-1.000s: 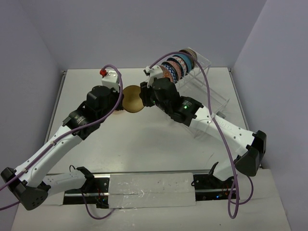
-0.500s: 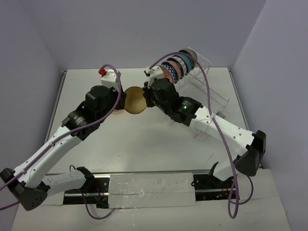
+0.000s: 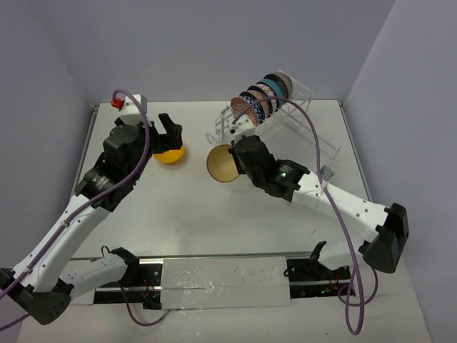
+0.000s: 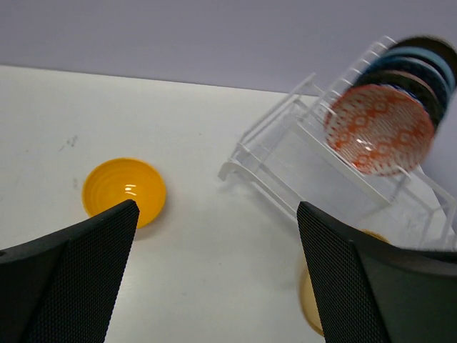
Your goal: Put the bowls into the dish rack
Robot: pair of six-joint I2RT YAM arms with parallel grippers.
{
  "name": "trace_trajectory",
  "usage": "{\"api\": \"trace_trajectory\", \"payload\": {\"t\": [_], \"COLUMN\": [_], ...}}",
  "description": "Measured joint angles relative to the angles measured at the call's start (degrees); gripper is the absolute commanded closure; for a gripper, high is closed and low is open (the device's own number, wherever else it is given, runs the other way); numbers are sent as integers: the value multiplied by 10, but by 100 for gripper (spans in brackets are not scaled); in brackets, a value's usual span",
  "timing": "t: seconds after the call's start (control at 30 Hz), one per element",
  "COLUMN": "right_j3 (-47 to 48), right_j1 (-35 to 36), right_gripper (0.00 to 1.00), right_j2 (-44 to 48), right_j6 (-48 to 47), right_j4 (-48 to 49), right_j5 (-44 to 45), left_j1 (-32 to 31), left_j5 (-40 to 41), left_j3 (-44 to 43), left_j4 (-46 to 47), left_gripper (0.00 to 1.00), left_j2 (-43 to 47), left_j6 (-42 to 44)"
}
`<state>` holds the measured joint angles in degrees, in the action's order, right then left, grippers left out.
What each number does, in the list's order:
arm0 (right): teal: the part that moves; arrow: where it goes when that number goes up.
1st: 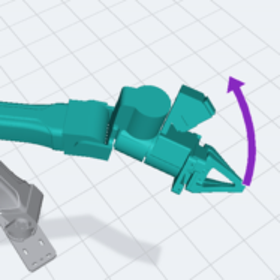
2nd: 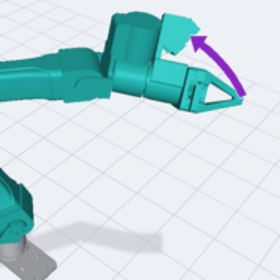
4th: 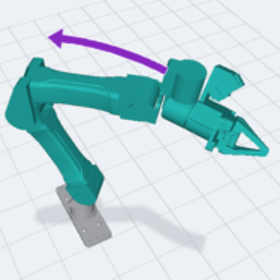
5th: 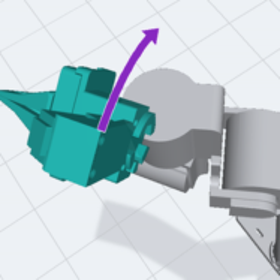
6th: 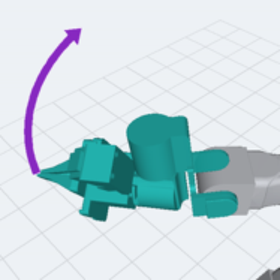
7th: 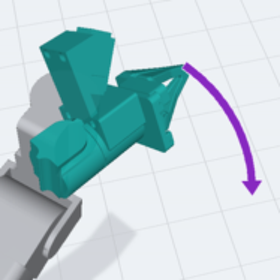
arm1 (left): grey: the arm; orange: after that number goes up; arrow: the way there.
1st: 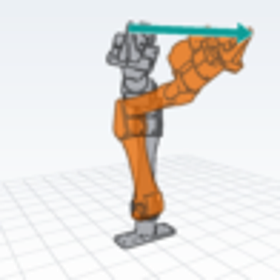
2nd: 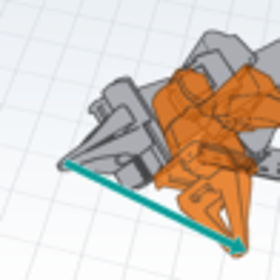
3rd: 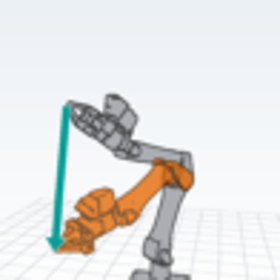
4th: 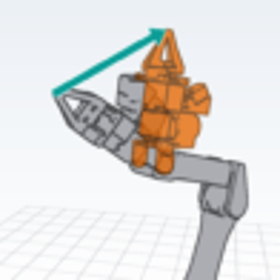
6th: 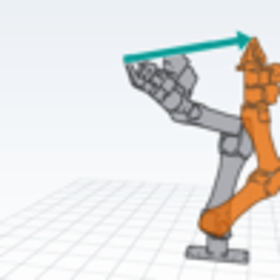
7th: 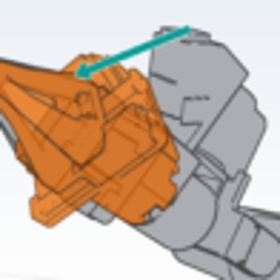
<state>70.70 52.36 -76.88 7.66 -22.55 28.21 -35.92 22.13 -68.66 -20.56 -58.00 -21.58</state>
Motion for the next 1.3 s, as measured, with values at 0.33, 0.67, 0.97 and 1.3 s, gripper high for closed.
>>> {"api": "trace_trajectory", "payload": {"t": [0.33,0.67,0.97,1.3], "right_j3": [-116,-248,-300,-299], "right_j1": [-126,-235,-303,-305], "right_gripper": [100,100,100,100], "right_j2": [147,169,94,-130], "right_j6": [-47,-193,-427,-671], "right_j4": [-13,197,517,790], "right_j5": [107,239,229,221], "left_j1": [183,207,207,207], "left_j5": [-99,-118,-96,-82], "left_j3": [27,98,122,122], "left_j4": [-21,-19,-10,-3], "left_gripper": [1,1,1,1], "left_j2": [-32,-30,17,19], "left_j6": [-62,-65,-54,-46]}}
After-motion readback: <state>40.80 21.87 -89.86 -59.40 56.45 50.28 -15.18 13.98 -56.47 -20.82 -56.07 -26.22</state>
